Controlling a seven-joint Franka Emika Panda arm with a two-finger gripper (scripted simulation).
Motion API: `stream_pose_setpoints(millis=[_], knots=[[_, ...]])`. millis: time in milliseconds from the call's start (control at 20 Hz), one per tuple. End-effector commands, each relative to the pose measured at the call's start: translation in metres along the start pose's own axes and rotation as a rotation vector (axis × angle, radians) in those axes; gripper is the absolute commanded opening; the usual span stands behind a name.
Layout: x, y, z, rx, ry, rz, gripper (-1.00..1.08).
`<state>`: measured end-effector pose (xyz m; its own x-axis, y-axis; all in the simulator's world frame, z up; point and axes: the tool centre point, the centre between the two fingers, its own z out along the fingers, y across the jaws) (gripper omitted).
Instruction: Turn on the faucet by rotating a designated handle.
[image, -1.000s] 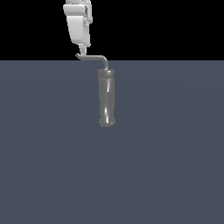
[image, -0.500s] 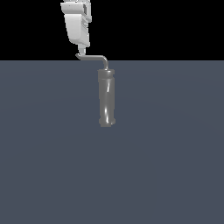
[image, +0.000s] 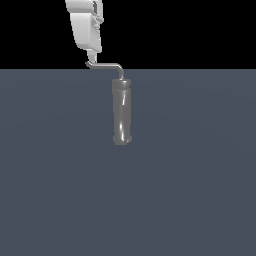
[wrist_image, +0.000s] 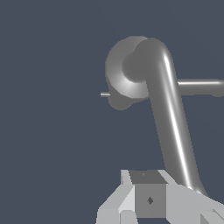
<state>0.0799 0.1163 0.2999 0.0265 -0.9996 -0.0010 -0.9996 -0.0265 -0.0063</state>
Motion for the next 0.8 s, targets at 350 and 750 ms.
stream_pose_setpoints(millis=[350, 750], knots=[[-0.002, 0.028, 0.000, -0.006, 0.001, -0.001, -1.00], [0.005, 0.038, 0.000, -0.001, 0.002, 0.002, -1.00]])
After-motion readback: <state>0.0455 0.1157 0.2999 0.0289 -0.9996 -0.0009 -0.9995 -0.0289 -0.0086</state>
